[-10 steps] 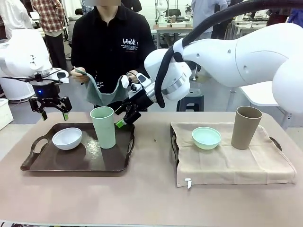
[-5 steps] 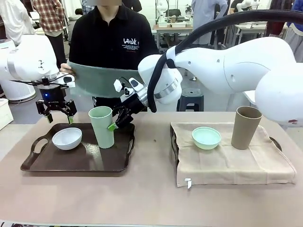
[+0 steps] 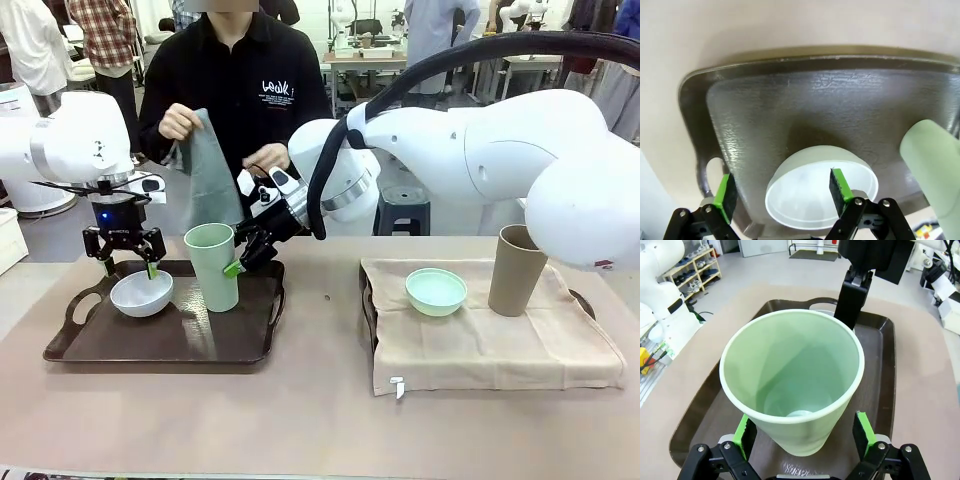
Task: Set up a tray with a mat and arrange the tableware.
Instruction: Pick up the Picnic Bowl and Reusable plastic cup from the Handle tray in front of the human's position and hold them in the air.
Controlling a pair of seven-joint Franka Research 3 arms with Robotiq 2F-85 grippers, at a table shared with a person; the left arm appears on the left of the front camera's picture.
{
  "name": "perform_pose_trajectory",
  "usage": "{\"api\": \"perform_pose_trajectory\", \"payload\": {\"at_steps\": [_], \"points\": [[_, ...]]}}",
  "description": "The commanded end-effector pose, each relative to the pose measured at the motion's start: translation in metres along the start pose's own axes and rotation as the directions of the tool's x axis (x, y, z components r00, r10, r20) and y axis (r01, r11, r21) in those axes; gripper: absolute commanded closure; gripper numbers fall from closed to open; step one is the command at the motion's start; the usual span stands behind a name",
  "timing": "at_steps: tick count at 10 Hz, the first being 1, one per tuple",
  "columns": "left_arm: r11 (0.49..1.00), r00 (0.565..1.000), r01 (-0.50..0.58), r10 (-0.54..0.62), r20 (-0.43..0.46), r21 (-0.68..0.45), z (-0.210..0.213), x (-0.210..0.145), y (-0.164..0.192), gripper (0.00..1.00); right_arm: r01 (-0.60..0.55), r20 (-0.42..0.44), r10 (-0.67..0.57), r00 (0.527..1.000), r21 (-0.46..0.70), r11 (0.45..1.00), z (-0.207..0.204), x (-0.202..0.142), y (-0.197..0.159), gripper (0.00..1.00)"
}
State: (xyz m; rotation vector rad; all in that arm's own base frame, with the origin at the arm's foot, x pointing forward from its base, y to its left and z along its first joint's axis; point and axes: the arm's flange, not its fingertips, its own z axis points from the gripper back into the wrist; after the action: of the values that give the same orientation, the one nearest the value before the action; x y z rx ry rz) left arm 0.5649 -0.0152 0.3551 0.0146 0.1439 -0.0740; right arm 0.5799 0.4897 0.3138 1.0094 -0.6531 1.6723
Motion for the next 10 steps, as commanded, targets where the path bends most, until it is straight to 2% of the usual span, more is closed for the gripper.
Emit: {"api": "perform_pose_trajectory", "payload": {"at_steps": [1,6,10], "points": [[1.0,0.998,0.019,-0.019,-0.053,-0.01,0.002,0.008,0.0,0.04,0.041,-0.006,-0.041,0.999,0.035,0.999,-0.006,0.001,-0.017,0.0],[0.999,0.996,0.032,-0.035,-0.081,-0.033,-0.013,-0.004,0.005,0.04,0.074,0.01,-0.075,0.997,0.098,0.992,-0.035,-0.01,-0.033,0.0],[0.998,0.995,0.046,-0.05,-0.082,-0.053,-0.018,-0.007,0.002,0.04,0.032,0.008,-0.033,0.999,0.098,0.995,-0.046,-0.008,-0.038,0.0]]}}
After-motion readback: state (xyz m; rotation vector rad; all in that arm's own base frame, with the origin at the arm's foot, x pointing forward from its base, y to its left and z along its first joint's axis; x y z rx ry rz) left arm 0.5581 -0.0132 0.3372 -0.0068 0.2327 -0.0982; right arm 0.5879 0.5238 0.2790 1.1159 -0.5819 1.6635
